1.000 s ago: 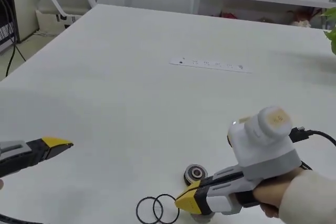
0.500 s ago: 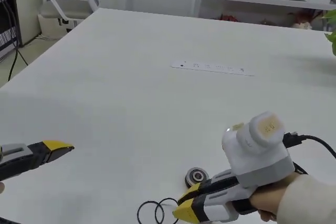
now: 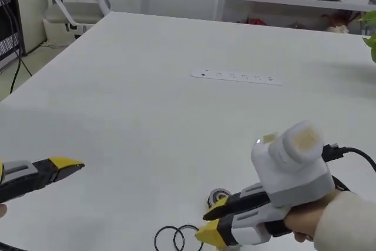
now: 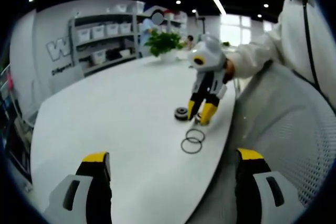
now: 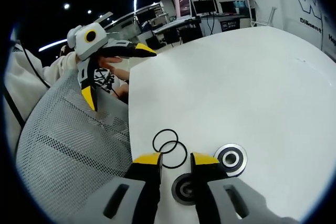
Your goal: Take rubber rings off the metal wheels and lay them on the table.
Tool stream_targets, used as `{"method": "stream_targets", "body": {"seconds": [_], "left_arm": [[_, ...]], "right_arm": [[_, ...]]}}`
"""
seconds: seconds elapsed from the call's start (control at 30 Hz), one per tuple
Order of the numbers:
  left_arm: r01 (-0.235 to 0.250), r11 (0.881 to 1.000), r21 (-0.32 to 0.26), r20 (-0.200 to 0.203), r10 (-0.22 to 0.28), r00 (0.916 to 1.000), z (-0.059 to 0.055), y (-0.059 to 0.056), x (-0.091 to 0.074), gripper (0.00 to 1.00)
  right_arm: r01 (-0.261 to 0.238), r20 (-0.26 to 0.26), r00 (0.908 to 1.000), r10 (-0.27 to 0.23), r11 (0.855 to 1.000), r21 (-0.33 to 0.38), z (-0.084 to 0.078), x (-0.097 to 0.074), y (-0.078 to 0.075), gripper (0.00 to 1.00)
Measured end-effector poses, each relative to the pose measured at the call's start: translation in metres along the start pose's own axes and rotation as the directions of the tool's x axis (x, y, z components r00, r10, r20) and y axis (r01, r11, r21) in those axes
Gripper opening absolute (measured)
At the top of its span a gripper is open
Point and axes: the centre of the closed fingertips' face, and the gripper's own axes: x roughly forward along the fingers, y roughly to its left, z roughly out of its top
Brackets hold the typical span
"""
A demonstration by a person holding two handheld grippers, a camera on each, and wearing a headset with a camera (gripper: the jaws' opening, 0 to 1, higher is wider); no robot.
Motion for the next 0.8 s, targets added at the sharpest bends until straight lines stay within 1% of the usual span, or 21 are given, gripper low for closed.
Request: {"method": "stream_targets", "body": {"seconds": [0.17,0.43,0.6,0.8], "left_arm": [[0.002,1.000,0.007,-0.001,-0.002,1.0000,0.002,0.001,0.001,1.00],[0.015,1.000,0.018,0.001,-0.015,0.9999,0.008,0.000,0.003,1.00],[0.026,0.999,0.023,0.007,-0.026,0.9996,0.016,0.001,0.004,1.00],[0.041,0.998,0.043,0.026,-0.042,0.9988,0.031,0.003,0.008,0.99]], "right_arm": [[0.029,0.045,0.9986,-0.029,1.000,0.000,0.009,-0.010,-0.009,0.19],[0.063,0.094,0.9936,-0.063,0.998,0.000,0.018,-0.023,-0.018,0.20],[0.086,0.121,0.9890,-0.085,0.996,-0.009,0.022,-0.032,-0.025,0.21],[0.120,0.162,0.9796,-0.119,0.993,0.002,0.025,-0.045,-0.039,0.23]]}}
